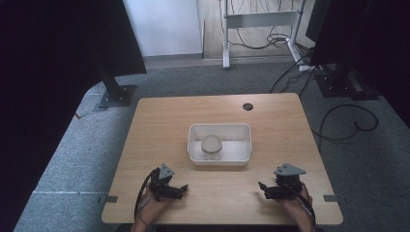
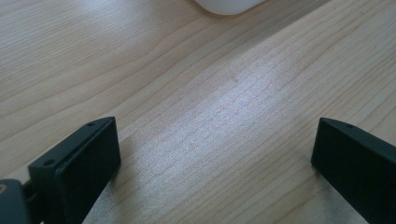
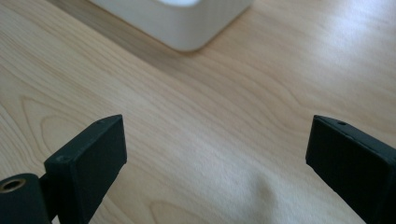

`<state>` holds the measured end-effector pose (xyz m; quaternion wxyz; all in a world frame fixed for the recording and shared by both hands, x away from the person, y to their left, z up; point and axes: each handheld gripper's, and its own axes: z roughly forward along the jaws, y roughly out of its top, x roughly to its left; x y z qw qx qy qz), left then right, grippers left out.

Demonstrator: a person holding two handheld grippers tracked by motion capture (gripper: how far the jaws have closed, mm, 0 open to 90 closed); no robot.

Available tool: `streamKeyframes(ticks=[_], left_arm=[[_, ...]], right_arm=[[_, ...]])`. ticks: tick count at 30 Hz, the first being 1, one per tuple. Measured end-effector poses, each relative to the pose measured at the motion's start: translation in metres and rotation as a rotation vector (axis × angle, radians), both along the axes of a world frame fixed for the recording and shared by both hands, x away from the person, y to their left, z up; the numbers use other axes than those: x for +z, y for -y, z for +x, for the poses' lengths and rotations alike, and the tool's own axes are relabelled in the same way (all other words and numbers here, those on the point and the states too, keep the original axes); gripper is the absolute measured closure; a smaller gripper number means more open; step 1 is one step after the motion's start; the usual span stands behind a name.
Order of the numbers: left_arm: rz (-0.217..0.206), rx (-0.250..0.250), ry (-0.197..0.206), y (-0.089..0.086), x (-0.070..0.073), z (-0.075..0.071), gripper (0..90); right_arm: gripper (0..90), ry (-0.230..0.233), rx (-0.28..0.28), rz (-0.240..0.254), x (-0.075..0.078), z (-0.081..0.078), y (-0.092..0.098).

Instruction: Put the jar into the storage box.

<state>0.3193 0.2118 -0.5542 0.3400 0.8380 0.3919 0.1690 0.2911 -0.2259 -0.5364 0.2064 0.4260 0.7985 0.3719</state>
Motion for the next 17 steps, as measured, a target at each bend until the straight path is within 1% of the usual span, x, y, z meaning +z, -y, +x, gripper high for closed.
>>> streamKeyframes(ticks=[10, 17], left_arm=[[0.000, 0.000, 0.000, 0.000, 0.000, 0.000, 1.1], [0.000, 0.000, 0.000, 0.000, 0.000, 0.000, 1.1]], right_arm=[[4.9, -0.052, -0.017, -0.026, -0.013, -0.007, 0.008], [5.1, -0.073, -0.029, -0.037, -0.018, -0.009, 0.013]])
